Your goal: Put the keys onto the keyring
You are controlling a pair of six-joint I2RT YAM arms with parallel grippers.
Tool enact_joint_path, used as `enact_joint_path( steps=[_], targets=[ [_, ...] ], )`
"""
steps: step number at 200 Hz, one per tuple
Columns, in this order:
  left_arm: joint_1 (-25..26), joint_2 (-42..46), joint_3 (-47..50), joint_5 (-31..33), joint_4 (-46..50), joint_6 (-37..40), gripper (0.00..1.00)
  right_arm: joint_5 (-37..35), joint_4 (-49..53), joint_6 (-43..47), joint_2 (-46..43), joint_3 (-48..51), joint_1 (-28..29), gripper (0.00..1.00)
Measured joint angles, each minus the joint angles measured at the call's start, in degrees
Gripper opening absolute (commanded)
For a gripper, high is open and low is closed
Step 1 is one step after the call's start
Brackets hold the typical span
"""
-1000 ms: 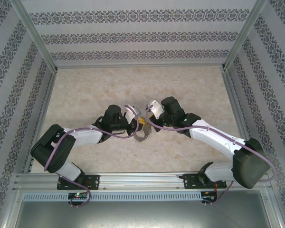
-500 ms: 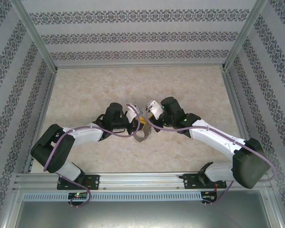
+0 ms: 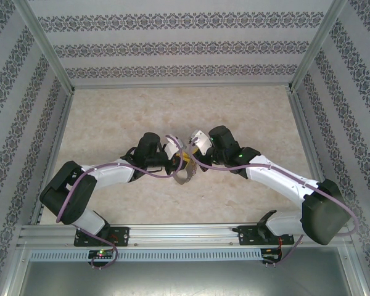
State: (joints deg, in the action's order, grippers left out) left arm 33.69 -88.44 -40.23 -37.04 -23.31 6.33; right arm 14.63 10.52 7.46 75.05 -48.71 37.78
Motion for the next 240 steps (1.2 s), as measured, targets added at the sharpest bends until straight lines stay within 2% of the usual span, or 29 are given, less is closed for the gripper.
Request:
enact_joint_path(
  steps=[98, 203, 240],
  targets=[
    [0.0, 0.0, -2.23, -0.26, 0.55, 1.01, 0.25, 0.39, 0.0, 0.0, 0.0, 0.0, -0.02, 0.0],
    [0.0, -0.68, -4.17, -0.26, 5.66, 3.8, 0.19, 0.85, 0.0, 0.0, 0.0, 0.0, -0.02, 0.0],
    [0.02, -0.74, -4.31, -0.48, 6.01, 3.85, 0.1, 0.85, 0.0, 0.0, 0.0, 0.0, -0.02, 0.0]
  ],
)
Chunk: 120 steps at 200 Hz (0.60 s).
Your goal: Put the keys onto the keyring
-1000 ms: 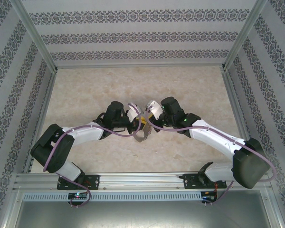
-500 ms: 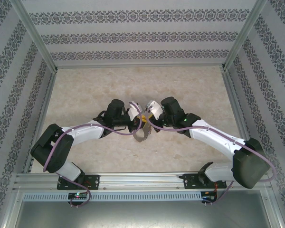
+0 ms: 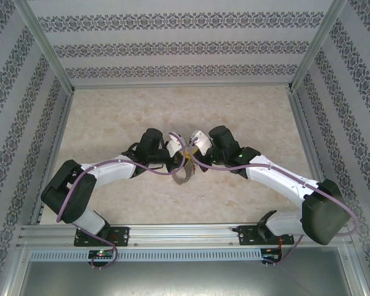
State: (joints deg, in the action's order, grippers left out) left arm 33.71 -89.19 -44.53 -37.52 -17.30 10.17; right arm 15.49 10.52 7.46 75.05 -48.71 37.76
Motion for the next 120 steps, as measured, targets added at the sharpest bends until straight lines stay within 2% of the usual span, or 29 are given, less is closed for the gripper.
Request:
enact_joint_path(
  steps=[21, 72, 120],
  targets=[
    [0.04, -0.02, -0.11, -0.39, 0.26, 0.24, 0.0, -0.04, 0.02, 0.0, 0.0, 0.0, 0.0, 0.0],
    [0.04, -0.02, -0.13, -0.35, 0.26, 0.39, 0.0, -1.29, 0.11, -0.52, 0.0, 0.0, -0.52, 0.0],
    [0.04, -0.02, -0.13, 0.17, 0.07, 0.39, 0.0, 1.27, 0.44, -2.8, 1.07, 0.04, -3.41, 0.0]
  ],
)
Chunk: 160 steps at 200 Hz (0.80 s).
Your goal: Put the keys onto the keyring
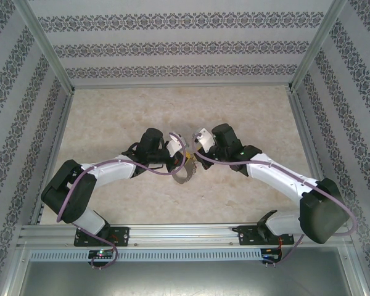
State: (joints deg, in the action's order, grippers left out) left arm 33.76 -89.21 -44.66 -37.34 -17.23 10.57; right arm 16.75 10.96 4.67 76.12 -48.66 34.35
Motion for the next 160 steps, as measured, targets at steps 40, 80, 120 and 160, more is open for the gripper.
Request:
enact_joint_path(
  steps=[40, 80, 120, 160],
  targets=[
    [0.0, 0.0, 0.02, 0.11, 0.17, -0.07, 0.0, 4.22, -0.04, -0.07, 0.61, -0.02, -0.87, 0.0],
    [0.0, 0.02, 0.07, 0.09, 0.17, -0.09, 0.0, 7.74, 0.07, -0.07, 2.08, -0.11, -1.22, 0.09],
    [-0.02, 0.02, 0.07, 0.11, 0.2, -0.09, 0.0, 8.17, 0.28, -0.11, 2.49, -0.35, -1.25, 0.0],
    [-0.02, 0.13, 0.09, 0.13, 0.17, -0.09, 0.0, 6.71, 0.44, -0.44, 2.49, -0.37, -1.25, 0.0]
  ],
)
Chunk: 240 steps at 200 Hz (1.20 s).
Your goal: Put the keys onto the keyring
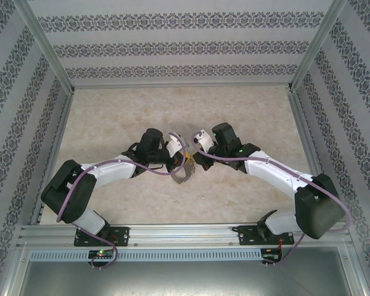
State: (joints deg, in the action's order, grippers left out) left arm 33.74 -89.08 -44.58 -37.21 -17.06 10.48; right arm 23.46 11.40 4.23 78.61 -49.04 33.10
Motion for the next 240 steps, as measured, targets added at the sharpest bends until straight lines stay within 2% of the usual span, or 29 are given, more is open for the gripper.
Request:
enact_joint_path(
  steps=[95, 105, 144, 184, 240],
  targets=[
    [0.02, 0.33, 1.81, 1.05, -3.13, -0.46, 0.0, -2.16, 0.61, -2.67, -0.98, 0.0, -0.72, 0.0],
    [0.02, 0.33, 1.84, 1.05, -3.37, -0.57, 0.06, -2.14, 0.61, -2.64, -1.29, 0.0, -0.7, 0.0],
    [0.02, 0.33, 1.86, 0.76, -4.07, -0.68, 0.14, -2.14, 0.42, -2.51, -2.84, 0.0, -0.31, 0.0],
    [0.02, 0.33, 0.5, -0.2, 0.42, 0.68, 0.21, -2.14, 0.42, -2.12, -3.43, 0.0, -0.22, 0.0],
    [0.02, 0.33, -0.46, -0.28, 1.97, 1.31, 0.26, -2.14, 0.48, -1.03, -3.5, 0.0, 0.17, 0.0]
  ],
)
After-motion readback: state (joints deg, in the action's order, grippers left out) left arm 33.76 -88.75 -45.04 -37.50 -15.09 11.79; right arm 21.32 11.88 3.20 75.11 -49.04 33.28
